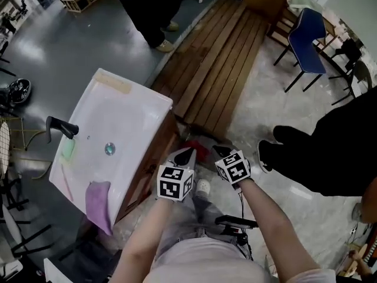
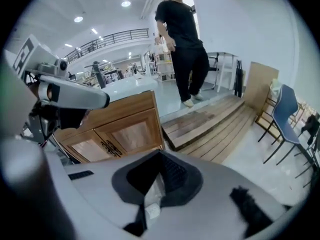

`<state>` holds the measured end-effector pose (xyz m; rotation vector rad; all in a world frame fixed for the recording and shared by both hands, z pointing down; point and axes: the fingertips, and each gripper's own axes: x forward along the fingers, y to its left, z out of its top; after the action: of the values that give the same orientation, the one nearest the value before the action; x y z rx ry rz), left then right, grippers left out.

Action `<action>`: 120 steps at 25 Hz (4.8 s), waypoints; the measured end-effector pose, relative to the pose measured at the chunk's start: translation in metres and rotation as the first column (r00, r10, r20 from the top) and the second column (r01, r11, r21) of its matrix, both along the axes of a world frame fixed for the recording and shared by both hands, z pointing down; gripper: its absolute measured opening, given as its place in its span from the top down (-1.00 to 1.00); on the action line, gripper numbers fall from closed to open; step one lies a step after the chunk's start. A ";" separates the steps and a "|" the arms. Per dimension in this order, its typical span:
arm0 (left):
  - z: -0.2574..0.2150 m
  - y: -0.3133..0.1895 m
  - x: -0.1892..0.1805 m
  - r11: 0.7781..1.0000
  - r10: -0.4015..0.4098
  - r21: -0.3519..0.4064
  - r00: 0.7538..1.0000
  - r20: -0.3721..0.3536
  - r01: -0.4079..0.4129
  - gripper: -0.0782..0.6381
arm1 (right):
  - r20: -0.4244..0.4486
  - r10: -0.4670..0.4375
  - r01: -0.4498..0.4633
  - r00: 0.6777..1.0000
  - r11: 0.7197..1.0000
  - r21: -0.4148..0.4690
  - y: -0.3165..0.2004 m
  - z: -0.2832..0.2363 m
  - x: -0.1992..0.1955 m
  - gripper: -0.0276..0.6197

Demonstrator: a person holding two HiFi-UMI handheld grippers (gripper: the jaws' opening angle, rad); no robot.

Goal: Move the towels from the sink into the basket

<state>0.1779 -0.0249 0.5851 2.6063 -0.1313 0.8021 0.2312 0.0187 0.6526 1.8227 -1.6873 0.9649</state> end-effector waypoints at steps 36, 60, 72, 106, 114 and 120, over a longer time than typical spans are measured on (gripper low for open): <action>-0.145 -0.022 -0.012 0.966 0.024 0.256 0.966 -0.257 0.044 0.77 | -0.005 0.080 -0.070 0.997 0.901 0.429 -0.038 -0.211 -0.032 0.86; -0.173 -0.040 -0.052 0.917 -0.159 0.299 0.928 -0.337 0.265 0.77 | -0.060 -0.083 0.102 0.995 0.850 0.517 -0.051 -0.239 -0.070 0.86; -0.188 -0.078 -0.117 0.885 -0.230 0.317 0.913 -0.336 0.340 0.77 | -0.056 -0.165 0.169 0.985 0.832 0.528 -0.093 -0.249 -0.134 0.86; -0.180 -0.133 -0.335 0.703 -0.549 0.291 0.756 -0.357 0.648 0.77 | -0.090 -0.480 0.448 0.873 0.715 0.537 -0.161 -0.251 -0.328 0.86; -0.175 -0.140 -0.381 0.644 -0.616 0.288 0.704 -0.354 0.708 0.77 | -0.081 -0.561 0.517 0.824 0.684 0.514 -0.170 -0.241 -0.373 0.86; -0.173 -0.146 -0.420 0.588 -0.672 0.282 0.652 -0.352 0.758 0.77 | -0.097 -0.632 0.589 0.769 0.642 0.491 -0.177 -0.231 -0.410 0.86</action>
<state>-0.2421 -0.1707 0.4125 2.5896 -1.3451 0.1908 -0.1790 -0.1583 0.4218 1.2719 -2.5499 0.3164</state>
